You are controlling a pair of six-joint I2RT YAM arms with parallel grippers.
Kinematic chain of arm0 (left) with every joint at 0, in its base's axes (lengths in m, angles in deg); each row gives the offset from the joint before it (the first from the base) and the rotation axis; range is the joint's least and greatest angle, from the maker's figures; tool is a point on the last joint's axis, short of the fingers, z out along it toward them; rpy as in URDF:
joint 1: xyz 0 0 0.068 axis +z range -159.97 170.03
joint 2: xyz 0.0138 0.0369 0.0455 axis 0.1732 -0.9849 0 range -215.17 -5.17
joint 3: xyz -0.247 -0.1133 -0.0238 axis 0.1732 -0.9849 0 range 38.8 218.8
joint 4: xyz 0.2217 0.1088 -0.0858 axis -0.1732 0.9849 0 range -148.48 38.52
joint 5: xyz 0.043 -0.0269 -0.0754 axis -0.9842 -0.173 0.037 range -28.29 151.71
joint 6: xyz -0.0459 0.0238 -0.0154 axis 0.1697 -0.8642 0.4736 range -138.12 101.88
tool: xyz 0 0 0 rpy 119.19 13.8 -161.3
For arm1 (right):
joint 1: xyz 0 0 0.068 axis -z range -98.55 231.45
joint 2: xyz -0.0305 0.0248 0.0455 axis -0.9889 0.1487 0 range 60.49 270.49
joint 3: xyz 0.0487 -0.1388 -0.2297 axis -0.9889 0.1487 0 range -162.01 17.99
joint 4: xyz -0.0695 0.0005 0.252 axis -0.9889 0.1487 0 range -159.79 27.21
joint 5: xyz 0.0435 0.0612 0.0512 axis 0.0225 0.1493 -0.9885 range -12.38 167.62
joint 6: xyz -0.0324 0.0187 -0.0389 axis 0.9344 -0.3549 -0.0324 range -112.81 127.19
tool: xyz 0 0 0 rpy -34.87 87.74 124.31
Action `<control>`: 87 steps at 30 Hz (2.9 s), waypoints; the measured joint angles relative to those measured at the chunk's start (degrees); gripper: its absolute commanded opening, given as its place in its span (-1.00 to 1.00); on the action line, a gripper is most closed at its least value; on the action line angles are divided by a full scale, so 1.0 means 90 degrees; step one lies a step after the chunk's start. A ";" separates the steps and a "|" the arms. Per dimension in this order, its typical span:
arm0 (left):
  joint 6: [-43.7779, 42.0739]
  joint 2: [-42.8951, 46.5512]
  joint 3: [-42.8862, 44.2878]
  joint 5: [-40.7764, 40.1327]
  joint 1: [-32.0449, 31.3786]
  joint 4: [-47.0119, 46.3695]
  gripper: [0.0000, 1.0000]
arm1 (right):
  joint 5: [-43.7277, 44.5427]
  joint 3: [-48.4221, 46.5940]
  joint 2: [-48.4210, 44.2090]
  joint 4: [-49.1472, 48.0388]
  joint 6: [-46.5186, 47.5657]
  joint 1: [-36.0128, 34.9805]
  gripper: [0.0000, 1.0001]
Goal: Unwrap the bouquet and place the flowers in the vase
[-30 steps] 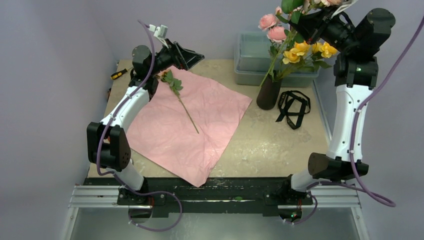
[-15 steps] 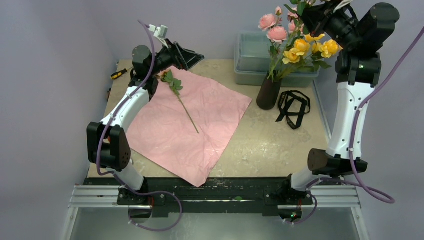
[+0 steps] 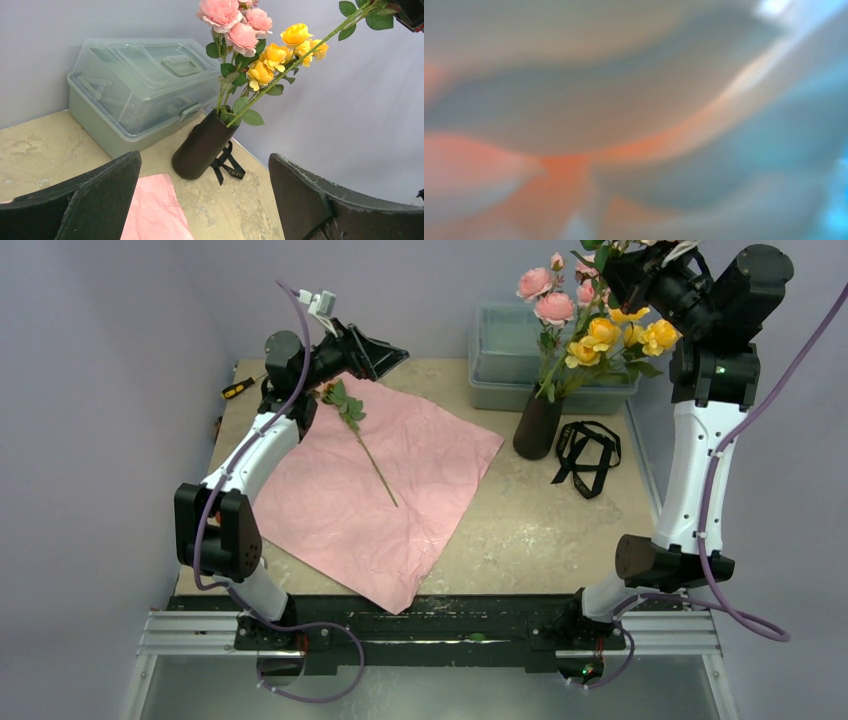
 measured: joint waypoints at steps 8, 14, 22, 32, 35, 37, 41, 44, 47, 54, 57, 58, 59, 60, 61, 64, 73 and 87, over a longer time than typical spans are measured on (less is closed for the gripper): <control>0.0007 -0.0083 0.0000 -0.0002 0.0000 -0.0007 1.00 | 0.0000 -0.0041 0.0002 0.0010 0.0073 0.0000 -1.00; 0.0005 -0.0170 0.0000 -0.0024 0.0000 -0.0010 1.00 | 0.0000 -0.0194 0.0005 0.0005 0.0090 0.0000 -1.00; -0.0019 -0.0233 0.0000 -0.0027 0.0000 0.0056 1.00 | -0.0010 0.0007 -0.0034 -0.0080 0.0083 0.0000 -1.00; -0.0114 -0.0236 0.0000 -0.0085 0.0015 0.0262 1.00 | -0.0085 0.1222 -0.0044 -0.0466 -0.0078 -0.0041 -1.00; -0.0141 -0.0236 0.0000 -0.0168 0.0039 0.0372 1.00 | -0.0083 0.1535 -0.0044 -0.0544 0.0061 -0.0146 -1.00; -0.0168 -0.0240 0.0000 -0.0236 0.0061 0.0430 1.00 | -0.0083 0.1722 -0.0044 -0.0597 0.0219 -0.0260 -1.00; -0.0194 -0.0255 0.0000 -0.0389 0.0109 0.0622 1.00 | -0.0066 0.2108 -0.0039 -0.0697 0.0529 -0.0457 -1.00; -0.0248 -0.0289 -0.0005 -0.0493 0.0153 0.0736 1.00 | -0.0053 0.2412 -0.0017 -0.0848 0.0716 -0.0561 -1.00; -0.0287 -0.0316 -0.0046 -0.0573 0.0202 0.0806 1.00 | -0.0032 0.2686 0.0017 -0.0967 0.0845 -0.0614 -1.00; -0.0328 -0.0369 -0.0107 -0.0852 0.0340 0.1129 1.00 | 0.0119 0.3230 0.0223 -0.1098 0.1037 -0.0668 -1.00; -0.0328 -0.0408 -0.0202 -0.0993 0.0427 0.1171 1.00 | 0.0158 0.3432 0.0272 -0.1246 0.1129 -0.0668 -0.90; -0.0328 -0.0425 -0.0228 -0.1049 0.0454 0.1241 1.00 | 0.0165 0.3449 0.0272 -0.1268 0.1146 -0.0668 -0.79; -0.0328 -0.0444 -0.0250 -0.1093 0.0478 0.1282 1.00 | 0.0168 0.3468 0.0262 -0.1277 0.1156 -0.0670 -0.62; -0.0328 -0.0466 -0.0277 -0.1173 0.0508 0.1348 1.00 | 0.0165 0.3485 0.0257 -0.1299 0.1163 -0.0670 -0.45; -0.0333 -0.0493 -0.0299 -0.1241 0.0529 0.1423 1.00 | 0.0168 0.3495 0.0257 -0.1326 0.1146 -0.0670 -0.31; -0.0352 -0.0568 -0.0313 -0.1477 0.0605 0.1668 1.00 | 0.0182 0.3517 0.0257 -0.1265 0.1127 -0.0670 0.10; -0.0950 -0.0612 -0.0306 -0.2616 0.0767 0.2577 0.79 | 0.0359 0.3521 -0.0039 -0.1088 0.0925 -0.0668 0.71; -0.1489 -0.1588 0.0158 -0.4614 0.0741 0.4048 0.22 | 0.0612 0.3473 -0.1064 -0.0962 0.0500 -0.0636 0.96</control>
